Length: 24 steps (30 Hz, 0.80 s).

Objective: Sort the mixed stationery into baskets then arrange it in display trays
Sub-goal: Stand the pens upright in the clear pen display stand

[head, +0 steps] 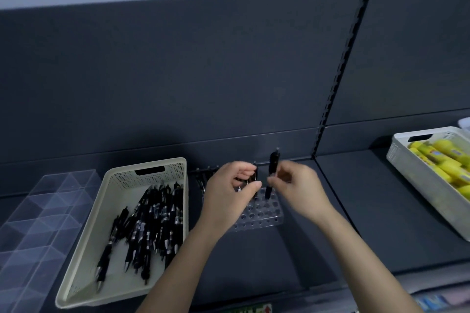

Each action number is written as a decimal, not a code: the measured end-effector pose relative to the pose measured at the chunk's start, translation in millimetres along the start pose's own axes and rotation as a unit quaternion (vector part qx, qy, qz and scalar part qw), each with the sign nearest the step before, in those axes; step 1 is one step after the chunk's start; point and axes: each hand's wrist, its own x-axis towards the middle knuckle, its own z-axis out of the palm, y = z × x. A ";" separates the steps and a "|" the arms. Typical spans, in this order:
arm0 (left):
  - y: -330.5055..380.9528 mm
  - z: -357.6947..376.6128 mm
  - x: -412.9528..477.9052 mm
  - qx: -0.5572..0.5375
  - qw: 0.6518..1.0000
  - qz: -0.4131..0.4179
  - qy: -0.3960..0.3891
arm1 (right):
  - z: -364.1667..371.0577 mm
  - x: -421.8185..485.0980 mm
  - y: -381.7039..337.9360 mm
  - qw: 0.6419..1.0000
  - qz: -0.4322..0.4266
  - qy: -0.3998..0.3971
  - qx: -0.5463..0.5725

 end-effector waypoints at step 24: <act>-71.2 -69.5 -39.2 0.249 0.967 0.046 -0.010 | 34.4 19.1 32.5 0.994 0.043 -0.043 -0.095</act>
